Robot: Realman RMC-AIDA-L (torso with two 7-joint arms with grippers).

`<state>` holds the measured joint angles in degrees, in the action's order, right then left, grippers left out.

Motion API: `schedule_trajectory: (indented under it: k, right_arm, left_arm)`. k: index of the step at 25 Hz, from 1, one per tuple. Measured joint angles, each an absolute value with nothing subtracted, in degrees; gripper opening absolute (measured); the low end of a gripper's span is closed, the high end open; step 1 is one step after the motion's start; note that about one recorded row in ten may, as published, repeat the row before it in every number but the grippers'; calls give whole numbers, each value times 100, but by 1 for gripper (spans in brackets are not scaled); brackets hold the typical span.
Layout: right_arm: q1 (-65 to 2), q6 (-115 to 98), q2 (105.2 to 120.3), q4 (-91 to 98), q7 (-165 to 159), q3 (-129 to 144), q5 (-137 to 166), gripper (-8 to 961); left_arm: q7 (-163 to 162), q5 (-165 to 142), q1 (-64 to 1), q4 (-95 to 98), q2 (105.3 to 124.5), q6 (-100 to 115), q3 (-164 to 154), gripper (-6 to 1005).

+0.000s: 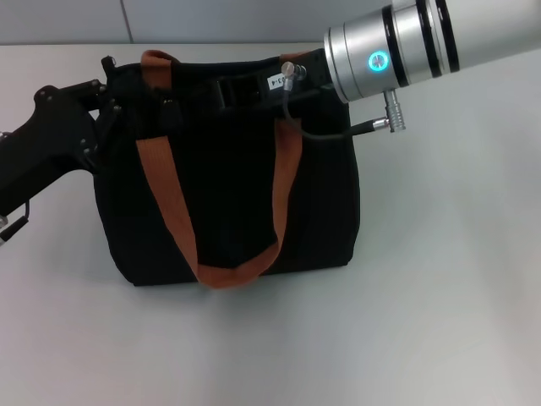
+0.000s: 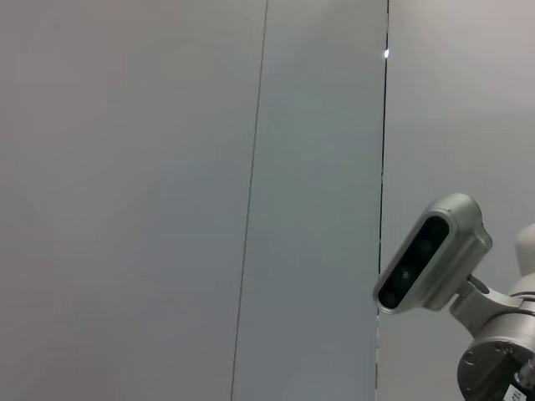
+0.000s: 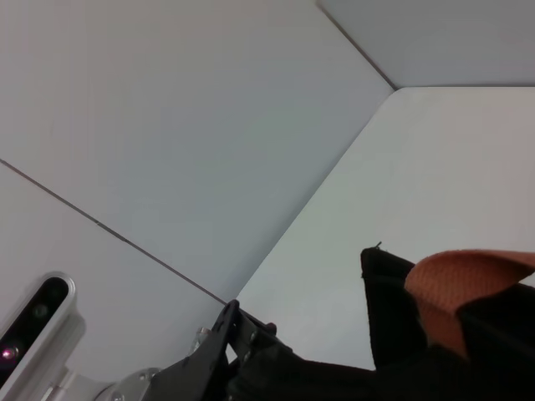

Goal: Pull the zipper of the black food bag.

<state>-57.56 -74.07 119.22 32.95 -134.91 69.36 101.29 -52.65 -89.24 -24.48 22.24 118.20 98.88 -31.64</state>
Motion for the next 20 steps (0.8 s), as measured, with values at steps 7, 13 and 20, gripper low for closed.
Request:
schedule_trajectory:
  k: [7, 13, 20]
  right_arm:
    - [-5743, -7437, 11918, 3318, -13491, 6882, 10125, 316]
    - [-5742, -7388, 11927, 3322, -13437, 6915, 10121, 308]
    - [-5746, -7322, 11938, 3323, -13422, 6917, 10115, 223]
  left_arm:
    - [-5265, -8924, -2426, 2224, 11811, 9889, -3164, 11]
    - [-5270, -8924, -2434, 2224, 11817, 9903, -3164, 11]
    - [-5273, -8926, -2443, 2224, 11821, 9967, -3169, 12]
